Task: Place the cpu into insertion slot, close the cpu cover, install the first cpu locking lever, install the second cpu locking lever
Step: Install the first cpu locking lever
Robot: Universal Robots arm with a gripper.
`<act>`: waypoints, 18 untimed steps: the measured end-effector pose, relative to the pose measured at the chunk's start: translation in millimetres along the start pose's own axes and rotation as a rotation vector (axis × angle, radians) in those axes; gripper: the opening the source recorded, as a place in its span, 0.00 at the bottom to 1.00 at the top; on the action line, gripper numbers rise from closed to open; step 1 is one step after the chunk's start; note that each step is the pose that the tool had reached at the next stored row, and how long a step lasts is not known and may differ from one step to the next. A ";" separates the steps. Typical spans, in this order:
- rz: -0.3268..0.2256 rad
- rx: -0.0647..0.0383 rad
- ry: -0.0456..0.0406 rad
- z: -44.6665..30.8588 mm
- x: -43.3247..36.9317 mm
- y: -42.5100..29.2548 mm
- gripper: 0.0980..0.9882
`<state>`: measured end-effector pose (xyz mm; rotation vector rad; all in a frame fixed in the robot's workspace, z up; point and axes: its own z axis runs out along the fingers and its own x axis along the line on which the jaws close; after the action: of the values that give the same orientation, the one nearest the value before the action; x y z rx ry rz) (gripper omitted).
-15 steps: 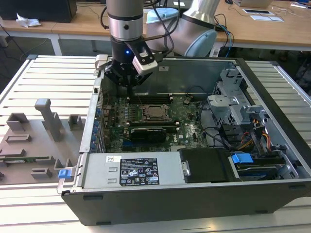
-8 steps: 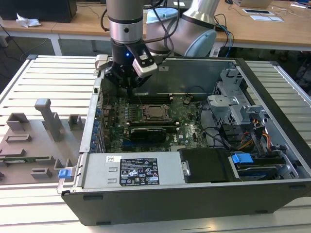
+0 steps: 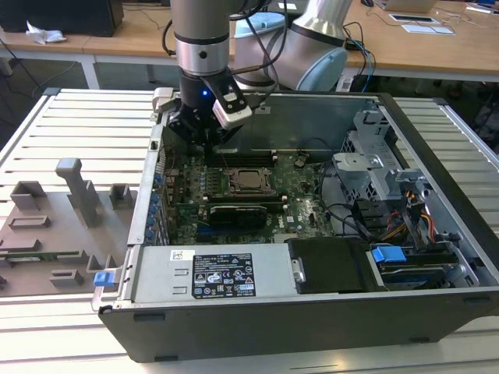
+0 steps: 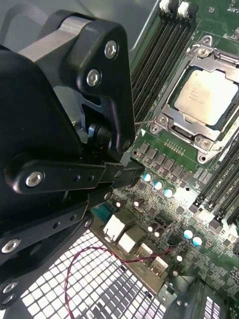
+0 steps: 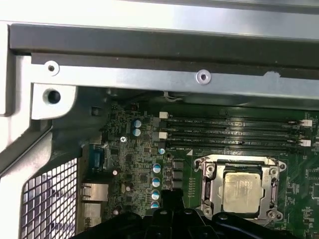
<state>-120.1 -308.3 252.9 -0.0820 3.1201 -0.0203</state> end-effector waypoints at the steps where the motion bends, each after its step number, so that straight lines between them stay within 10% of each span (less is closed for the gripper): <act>1: 0.000 0.000 0.0002 0.6 0.0 0.6 0.01; 18: 0.000 0.000 0.0001 2.5 -10.1 28.1 0.01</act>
<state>-111.5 -279.6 250.2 -0.0820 3.1201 -0.0204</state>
